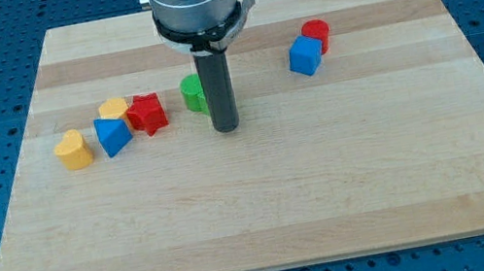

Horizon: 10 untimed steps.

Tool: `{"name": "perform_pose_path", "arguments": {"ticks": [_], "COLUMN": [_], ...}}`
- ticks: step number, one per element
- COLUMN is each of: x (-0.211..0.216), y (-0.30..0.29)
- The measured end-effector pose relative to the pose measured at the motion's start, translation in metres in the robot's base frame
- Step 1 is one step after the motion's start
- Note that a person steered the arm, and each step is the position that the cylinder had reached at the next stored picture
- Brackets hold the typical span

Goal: Push the green star towards the blue cube

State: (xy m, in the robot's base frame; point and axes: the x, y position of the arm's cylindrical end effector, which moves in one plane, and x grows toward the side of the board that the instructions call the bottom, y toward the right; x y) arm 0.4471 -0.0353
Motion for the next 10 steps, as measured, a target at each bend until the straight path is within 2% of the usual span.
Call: {"name": "perform_pose_path", "arguments": {"ticks": [2,5,8,10], "x": [0.013,-0.019,-0.058,-0.065], "y": [-0.019,-0.030,0.024,0.011]}}
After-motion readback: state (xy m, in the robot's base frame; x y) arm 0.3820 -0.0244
